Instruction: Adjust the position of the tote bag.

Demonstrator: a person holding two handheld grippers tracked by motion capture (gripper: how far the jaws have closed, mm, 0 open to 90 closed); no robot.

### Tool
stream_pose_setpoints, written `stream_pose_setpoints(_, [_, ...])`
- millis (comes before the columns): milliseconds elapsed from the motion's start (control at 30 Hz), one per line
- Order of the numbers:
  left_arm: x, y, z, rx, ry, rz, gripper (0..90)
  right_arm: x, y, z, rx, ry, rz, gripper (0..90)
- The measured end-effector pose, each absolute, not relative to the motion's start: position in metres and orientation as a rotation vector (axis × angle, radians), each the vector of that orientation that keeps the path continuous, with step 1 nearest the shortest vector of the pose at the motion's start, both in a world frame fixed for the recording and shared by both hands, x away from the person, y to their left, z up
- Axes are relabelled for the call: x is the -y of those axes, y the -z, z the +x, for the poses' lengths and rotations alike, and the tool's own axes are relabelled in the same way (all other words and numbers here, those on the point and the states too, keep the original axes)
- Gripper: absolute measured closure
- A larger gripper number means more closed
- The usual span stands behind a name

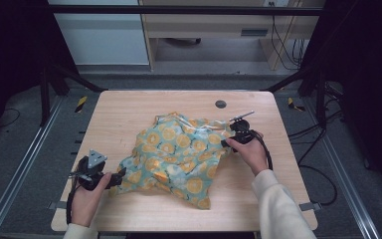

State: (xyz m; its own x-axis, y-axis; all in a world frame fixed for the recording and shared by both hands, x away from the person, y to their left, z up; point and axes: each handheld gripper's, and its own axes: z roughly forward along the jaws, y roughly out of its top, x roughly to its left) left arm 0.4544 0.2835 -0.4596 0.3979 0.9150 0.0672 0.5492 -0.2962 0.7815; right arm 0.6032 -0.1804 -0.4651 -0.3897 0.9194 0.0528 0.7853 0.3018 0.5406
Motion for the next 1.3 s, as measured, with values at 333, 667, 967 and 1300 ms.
stream_pose_setpoints(333, [-0.283, 0.46, 0.455, -1.249, -0.684, 1.975, 6.7, 0.172, 0.469, 0.599, -2.351, -0.656, 1.513, 40.7])
stream_pose_setpoints(667, [-0.283, 0.46, 0.455, -1.247, -0.683, 1.974, 6.7, 0.17, 0.477, 0.595, -2.395, -0.631, 1.495, 50.6])
stream_pose_setpoints(967, [-0.283, 0.459, 0.455, -1.247, -0.685, 1.974, 6.9, 0.173, 0.478, 0.591, -2.384, -0.65, 1.444, 73.9])
stream_pose_setpoints(1300, [-0.283, 0.458, 0.455, -1.243, -0.68, 1.971, 7.2, 0.178, 0.47, 0.588, -2.369, -0.781, 1.389, 90.0])
